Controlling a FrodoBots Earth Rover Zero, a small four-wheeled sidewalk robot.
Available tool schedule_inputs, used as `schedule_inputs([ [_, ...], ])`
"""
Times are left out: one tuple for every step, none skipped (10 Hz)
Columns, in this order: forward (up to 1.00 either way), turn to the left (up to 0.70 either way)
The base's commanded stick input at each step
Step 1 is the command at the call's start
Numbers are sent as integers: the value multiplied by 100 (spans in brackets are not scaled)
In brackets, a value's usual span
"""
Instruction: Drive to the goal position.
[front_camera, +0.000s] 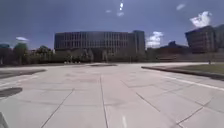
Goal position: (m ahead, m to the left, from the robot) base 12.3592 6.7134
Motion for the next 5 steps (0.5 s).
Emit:
schedule_inputs([
  [50,0],
  [50,0],
  [50,0],
  [50,0],
  [50,0],
])
